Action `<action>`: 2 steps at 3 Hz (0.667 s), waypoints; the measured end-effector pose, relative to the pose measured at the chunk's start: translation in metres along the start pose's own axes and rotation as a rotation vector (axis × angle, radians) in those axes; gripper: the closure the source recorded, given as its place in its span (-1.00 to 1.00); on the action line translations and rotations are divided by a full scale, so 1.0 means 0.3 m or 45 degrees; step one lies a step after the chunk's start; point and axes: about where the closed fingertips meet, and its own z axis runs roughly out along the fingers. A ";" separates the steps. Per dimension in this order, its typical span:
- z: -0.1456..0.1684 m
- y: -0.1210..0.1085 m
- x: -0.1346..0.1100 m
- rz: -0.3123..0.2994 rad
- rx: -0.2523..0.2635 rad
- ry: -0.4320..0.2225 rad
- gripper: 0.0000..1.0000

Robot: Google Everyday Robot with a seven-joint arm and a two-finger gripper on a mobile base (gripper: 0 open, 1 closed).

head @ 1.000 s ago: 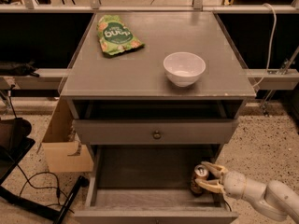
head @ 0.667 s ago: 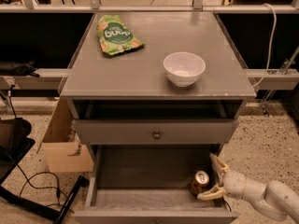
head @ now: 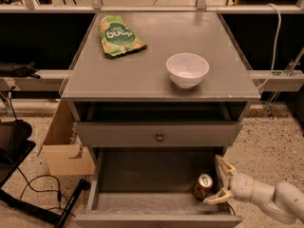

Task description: Place orange can into middle drawer

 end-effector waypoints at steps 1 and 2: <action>-0.145 0.050 -0.081 -0.075 -0.087 0.063 -1.00; -0.331 0.187 -0.205 -0.260 -0.217 0.189 -1.00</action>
Offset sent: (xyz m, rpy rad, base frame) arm -0.1974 -0.0840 0.1214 -0.4640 -0.1661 0.3647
